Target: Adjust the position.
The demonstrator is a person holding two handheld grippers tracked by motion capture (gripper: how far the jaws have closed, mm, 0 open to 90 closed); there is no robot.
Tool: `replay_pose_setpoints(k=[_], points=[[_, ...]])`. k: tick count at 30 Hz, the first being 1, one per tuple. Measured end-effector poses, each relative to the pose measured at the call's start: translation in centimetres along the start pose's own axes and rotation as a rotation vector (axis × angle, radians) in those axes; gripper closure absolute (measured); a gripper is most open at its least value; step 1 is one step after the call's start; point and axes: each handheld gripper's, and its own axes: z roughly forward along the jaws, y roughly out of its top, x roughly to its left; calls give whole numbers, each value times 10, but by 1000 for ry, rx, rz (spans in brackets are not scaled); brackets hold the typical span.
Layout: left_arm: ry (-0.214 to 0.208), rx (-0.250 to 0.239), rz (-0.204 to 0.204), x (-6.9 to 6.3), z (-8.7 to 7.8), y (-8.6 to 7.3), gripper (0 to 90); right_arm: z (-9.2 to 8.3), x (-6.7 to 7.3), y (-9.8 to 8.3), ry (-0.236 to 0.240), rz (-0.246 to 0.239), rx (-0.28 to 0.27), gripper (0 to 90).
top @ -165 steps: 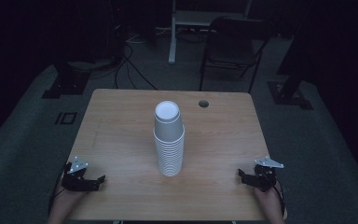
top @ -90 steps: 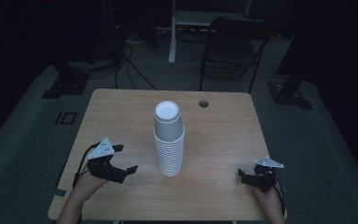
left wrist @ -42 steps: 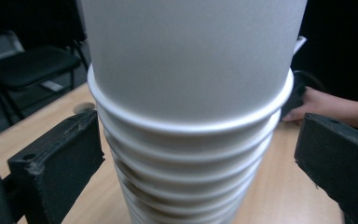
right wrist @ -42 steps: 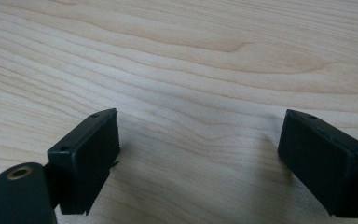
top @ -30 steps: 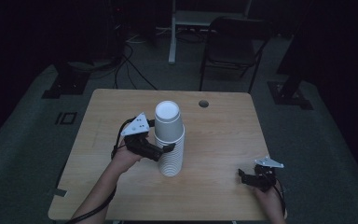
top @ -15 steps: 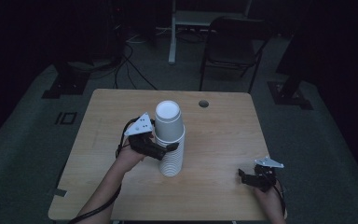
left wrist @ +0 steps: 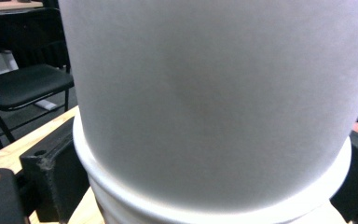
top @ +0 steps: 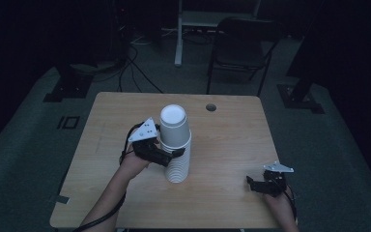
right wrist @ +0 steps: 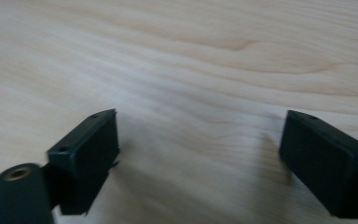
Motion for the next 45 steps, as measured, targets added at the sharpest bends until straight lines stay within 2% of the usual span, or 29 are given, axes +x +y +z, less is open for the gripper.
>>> replay_pose_setpoints(k=[2, 4, 10, 11, 14, 18, 21, 31, 34, 38, 42, 45], points=[[-1, 4, 1, 0, 0, 1, 48, 0, -1, 2, 7, -2, 19, 106], [-2, 6, 2, 1, 1, 1, 48, -1, -3, 4, 34, 0, 24, 107], [-3, 8, 4, 1, 0, 1, 49, -10, -5, 9, 40, 6, 1, 132], [-4, 7, 3, 1, 0, 1, 49, -12, -5, 11, 65, 1, 2, 134], [-3, 9, 3, 1, 1, 1, 49, -17, -2, 14, 70, -21, -4, 137], [-4, 19, 2, 1, 0, 2, 49, -31, 2, 24, 130, -39, -50, 137], [-4, 17, 1, 1, 0, 2, 49, -41, 3, 33, 172, -34, -90, 137], [-3, 15, 0, 1, 0, 2, 50, -71, 17, 64, 251, -76, -214, 137], [-3, 17, 1, 1, 0, 2, 50, -77, 23, 73, 271, -90, -243, 138], [-3, 17, 0, 1, 0, 2, 50, -79, 29, 81, 293, -103, -255, 138], [-3, 21, 0, 1, 0, 2, 50, -82, 38, 91, 340, -128, -277, 159], [-3, 23, 0, 1, 0, 3, 50, -86, 41, 98, 357, -139, -298, 172]])
